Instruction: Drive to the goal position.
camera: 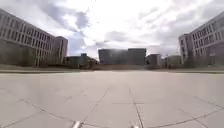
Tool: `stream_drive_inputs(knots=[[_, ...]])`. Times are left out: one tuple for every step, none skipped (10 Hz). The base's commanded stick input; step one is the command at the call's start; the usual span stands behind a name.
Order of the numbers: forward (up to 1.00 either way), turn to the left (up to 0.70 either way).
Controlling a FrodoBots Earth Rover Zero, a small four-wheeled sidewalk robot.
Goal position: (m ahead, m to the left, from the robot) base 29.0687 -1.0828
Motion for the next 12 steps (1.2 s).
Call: stream_drive_inputs(knots=[[0.70, 0.00], [0.70, 0.00], [0.70, 0.00], [0.70, 0.00], [0.70, 0.00], [0.70, 0.00], [0.70, 0.00], [0.70, 0.00], [0.70, 0.00], [0.70, 0.00], [0.70, 0.00], [0.70, 0.00]])
